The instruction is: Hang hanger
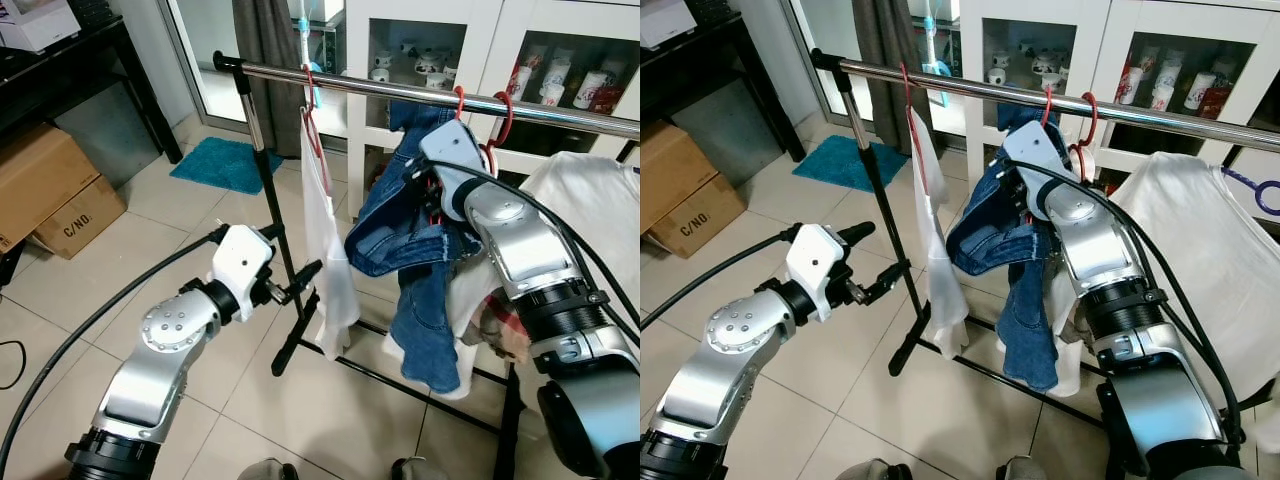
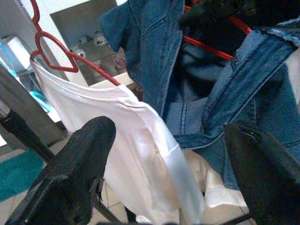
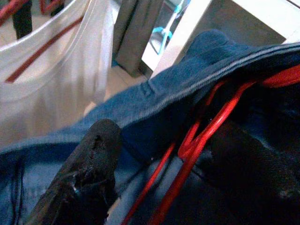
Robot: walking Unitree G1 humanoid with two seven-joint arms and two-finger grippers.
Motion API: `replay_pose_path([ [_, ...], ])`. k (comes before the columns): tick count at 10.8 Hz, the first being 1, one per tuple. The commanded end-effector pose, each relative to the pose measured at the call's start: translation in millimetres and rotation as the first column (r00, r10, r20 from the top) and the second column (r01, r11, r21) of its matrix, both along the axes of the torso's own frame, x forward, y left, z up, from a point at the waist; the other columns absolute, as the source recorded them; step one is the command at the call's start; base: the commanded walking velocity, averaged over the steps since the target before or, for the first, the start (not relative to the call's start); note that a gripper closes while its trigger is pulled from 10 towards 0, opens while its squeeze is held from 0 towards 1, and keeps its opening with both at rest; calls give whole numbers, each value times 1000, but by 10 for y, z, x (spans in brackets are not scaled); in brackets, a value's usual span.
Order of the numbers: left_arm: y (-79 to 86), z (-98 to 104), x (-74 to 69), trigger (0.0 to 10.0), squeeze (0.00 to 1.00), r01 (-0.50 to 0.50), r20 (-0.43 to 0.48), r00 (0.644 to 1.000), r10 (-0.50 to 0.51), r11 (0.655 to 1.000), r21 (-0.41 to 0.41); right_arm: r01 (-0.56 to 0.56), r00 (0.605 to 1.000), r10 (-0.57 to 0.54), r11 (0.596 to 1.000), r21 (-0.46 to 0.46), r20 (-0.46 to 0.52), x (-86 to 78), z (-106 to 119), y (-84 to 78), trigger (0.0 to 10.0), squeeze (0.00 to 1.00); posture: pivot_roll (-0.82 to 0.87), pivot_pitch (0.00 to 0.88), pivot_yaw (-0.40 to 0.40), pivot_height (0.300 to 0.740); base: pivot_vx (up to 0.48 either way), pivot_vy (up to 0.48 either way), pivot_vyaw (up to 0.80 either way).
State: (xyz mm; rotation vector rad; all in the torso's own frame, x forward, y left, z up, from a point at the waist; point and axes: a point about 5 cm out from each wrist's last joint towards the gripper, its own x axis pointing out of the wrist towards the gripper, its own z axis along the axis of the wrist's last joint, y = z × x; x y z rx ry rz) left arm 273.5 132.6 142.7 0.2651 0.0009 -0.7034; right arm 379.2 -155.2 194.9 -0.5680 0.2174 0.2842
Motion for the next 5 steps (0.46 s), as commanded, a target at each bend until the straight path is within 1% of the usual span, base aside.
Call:
replay_pose_path([
  [1, 5, -35, 1, 10000, 0, 6, -7, 1000, -6, 1000, 19, -44, 999, 43, 998, -45, -2, -9, 52, 61, 10000, 0, -94, 21, 101, 740, 0, 0, 0],
  [3, 16, -41, -6, 10000, 0, 11, -7, 1000, -11, 1000, 22, -80, 997, 80, 996, -35, -18, -47, 98, 69, 10000, 0, -92, 15, 101, 740, 0, 0, 0],
  [4, 17, -56, -8, 10000, 0, 13, -12, 1000, -13, 1000, 29, -63, 998, 62, 998, -16, -30, -37, 69, 41, 10000, 0, -95, 10, 103, 740, 0, 0, 0],
  [5, 8, -74, -8, 10000, 0, 18, -15, 1000, -17, 999, 36, -14, 999, 15, 999, 29, -34, 5, 25, 33, 10000, 0, -93, 6, 105, 740, 0, 0, 0],
])
